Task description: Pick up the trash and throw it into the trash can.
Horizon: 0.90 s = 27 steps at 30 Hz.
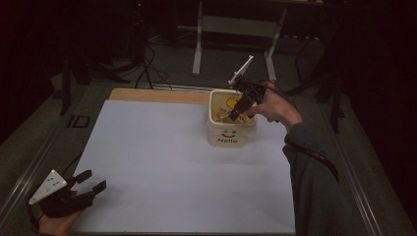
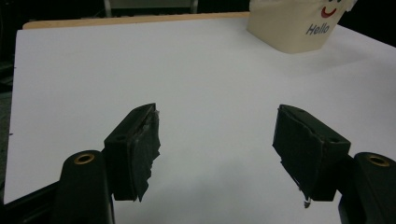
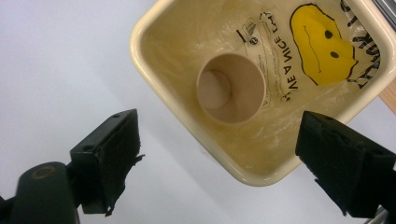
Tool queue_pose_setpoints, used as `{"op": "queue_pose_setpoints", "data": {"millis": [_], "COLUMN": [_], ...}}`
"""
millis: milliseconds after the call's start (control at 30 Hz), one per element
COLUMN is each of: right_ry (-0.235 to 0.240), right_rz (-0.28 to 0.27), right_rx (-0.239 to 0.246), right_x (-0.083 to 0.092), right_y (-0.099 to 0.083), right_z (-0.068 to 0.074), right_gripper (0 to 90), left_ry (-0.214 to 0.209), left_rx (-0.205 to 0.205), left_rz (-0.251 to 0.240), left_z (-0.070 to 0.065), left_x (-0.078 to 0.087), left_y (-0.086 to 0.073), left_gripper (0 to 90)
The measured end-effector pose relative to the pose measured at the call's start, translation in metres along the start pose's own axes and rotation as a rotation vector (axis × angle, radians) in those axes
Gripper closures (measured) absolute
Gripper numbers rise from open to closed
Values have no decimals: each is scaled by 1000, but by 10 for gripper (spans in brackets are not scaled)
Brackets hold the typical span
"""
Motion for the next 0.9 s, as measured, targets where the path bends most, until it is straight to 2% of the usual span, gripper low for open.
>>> {"op": "queue_pose_setpoints", "data": {"millis": [633, 900], "right_ry": [-11, 2], "right_rz": [-94, -138], "right_rx": [85, 80], "right_x": [8, 7], "right_y": [-19, -28], "right_z": [14, 13], "right_gripper": [139, 139], "left_ry": [1, 2], "left_rx": [2, 0], "left_rz": [-4, -4], "left_z": [0, 0], "left_x": [1, 1], "left_y": [0, 0], "left_gripper": [314, 313]}}
Point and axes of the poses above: each handheld gripper's, and its own axes: x roughly backward along the jaws, y roughly out of its top, z roughly to its left, the point moved 7 cm from there along -x, roughly forward along the jaws, and after that the axes turned 2 degrees about -z, right-handed, at the moved point
